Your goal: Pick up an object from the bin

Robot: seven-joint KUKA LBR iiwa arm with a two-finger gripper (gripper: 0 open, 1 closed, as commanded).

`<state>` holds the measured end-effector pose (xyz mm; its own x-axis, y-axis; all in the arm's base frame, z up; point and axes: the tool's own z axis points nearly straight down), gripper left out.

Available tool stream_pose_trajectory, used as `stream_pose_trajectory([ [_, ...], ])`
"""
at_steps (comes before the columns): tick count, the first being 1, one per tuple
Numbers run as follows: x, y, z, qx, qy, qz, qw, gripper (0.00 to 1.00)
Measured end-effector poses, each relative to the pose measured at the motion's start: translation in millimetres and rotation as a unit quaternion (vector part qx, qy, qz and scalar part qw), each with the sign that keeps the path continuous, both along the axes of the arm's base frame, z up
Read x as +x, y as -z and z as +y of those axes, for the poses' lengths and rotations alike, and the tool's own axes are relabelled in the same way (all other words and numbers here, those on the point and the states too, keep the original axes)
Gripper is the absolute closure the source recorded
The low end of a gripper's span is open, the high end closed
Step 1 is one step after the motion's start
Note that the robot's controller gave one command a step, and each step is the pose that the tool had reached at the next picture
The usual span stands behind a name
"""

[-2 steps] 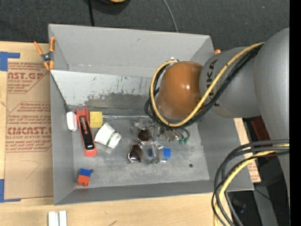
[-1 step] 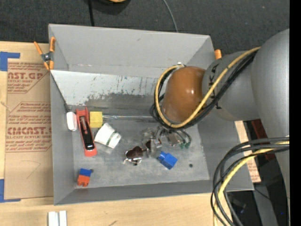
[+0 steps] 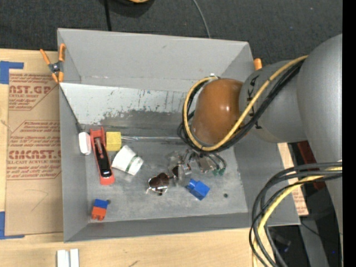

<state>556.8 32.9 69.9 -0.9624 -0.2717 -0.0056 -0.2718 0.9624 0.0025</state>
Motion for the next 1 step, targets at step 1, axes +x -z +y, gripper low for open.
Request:
stream_pose_trajectory([
  [1, 0.3, -29.6, -1.3, 0.000, 0.002, 0.0013, 1.0000, 1.00],
])
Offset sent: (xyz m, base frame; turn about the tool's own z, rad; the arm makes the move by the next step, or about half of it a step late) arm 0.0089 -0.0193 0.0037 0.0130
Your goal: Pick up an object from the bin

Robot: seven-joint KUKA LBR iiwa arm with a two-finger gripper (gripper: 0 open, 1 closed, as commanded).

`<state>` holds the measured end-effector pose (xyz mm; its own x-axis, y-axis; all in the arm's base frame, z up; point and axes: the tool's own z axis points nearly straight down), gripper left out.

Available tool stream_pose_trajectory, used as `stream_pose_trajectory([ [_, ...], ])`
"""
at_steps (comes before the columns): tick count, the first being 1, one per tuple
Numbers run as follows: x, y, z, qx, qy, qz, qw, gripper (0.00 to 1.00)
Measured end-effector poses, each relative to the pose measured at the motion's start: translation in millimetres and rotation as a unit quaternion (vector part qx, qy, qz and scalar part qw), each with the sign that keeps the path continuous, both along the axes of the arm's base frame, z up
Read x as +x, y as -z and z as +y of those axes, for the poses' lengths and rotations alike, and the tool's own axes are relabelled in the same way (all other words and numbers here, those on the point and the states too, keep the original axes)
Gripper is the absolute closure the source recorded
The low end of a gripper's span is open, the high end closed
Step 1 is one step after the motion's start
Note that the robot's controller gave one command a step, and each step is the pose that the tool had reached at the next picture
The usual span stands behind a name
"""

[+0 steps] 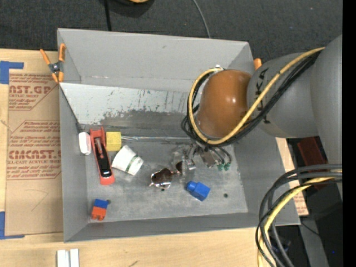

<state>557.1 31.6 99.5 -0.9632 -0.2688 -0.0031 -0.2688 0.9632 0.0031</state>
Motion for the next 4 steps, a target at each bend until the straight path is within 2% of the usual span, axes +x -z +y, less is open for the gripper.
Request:
stream_pose_trajectory([
  [1, 8.4, 26.6, -16.7, 0.001, 0.005, -0.0015, 1.0000, 1.00],
  [2, 8.6, 26.5, -16.7, 0.001, 0.005, -0.0016, 1.0000, 1.00],
  [3, 1.5, 13.8, -24.3, 0.001, 0.001, -0.0006, 1.0000, 1.00],
  [4, 1.6, -6.4, -26.2, 0.001, 0.010, -0.0020, 0.9999, 1.00],
])
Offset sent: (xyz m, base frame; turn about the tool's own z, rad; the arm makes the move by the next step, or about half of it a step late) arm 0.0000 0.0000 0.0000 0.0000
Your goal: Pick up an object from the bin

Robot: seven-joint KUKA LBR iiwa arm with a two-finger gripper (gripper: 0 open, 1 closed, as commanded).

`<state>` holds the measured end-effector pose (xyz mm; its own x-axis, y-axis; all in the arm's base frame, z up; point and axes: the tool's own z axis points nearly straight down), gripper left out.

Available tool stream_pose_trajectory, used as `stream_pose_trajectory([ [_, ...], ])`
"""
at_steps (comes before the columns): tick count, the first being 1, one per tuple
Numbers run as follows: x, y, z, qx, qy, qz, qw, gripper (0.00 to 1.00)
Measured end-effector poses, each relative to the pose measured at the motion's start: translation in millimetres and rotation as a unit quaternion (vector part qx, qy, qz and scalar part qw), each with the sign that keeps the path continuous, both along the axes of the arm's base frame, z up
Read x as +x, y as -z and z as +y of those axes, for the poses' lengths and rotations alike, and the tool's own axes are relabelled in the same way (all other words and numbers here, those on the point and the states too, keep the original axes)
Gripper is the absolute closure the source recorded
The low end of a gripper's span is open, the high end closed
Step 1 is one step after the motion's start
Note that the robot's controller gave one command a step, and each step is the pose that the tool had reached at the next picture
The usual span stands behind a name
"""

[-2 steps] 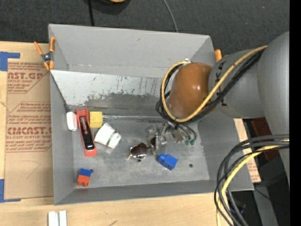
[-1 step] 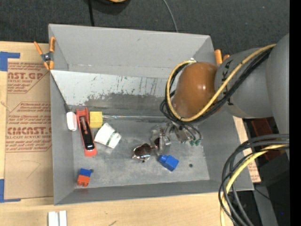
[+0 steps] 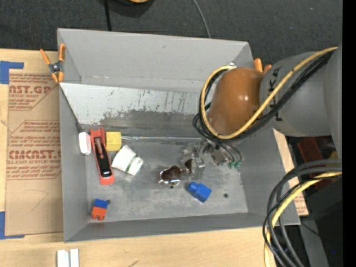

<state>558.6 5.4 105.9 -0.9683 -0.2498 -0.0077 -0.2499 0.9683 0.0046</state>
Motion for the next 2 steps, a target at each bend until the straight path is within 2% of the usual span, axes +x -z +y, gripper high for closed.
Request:
stream_pose_trajectory([
  [1, -2.7, -14.0, -1.9, 0.000, 0.002, 0.0004, 1.0000, 1.00],
  [2, -6.1, -69.3, -6.6, 0.000, 0.001, -0.0005, 1.0000, 1.00],
])
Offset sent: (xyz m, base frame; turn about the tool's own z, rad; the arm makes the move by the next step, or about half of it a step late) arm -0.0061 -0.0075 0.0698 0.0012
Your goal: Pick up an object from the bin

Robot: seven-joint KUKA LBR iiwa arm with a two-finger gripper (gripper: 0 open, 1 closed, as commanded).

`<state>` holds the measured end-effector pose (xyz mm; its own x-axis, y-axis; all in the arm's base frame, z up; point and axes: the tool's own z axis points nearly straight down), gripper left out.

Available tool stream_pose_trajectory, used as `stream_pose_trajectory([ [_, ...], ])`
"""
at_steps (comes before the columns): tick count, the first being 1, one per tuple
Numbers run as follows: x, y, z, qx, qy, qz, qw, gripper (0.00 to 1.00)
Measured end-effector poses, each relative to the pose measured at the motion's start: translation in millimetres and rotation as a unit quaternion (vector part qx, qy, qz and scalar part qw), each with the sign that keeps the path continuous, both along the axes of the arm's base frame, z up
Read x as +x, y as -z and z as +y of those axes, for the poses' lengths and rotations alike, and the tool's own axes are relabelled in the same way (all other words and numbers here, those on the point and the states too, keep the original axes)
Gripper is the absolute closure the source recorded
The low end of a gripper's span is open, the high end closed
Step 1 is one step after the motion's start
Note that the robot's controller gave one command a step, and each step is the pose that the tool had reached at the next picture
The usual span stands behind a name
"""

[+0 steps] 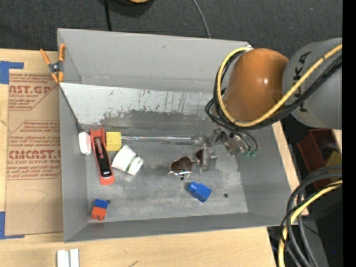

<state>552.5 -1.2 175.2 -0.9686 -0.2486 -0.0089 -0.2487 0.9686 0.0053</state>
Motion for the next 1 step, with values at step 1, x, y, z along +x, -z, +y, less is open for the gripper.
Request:
stream_pose_trajectory([
  [1, 0.0, 0.0, 0.0, 0.000, 0.000, 0.0000, 1.0000, 1.00],
])
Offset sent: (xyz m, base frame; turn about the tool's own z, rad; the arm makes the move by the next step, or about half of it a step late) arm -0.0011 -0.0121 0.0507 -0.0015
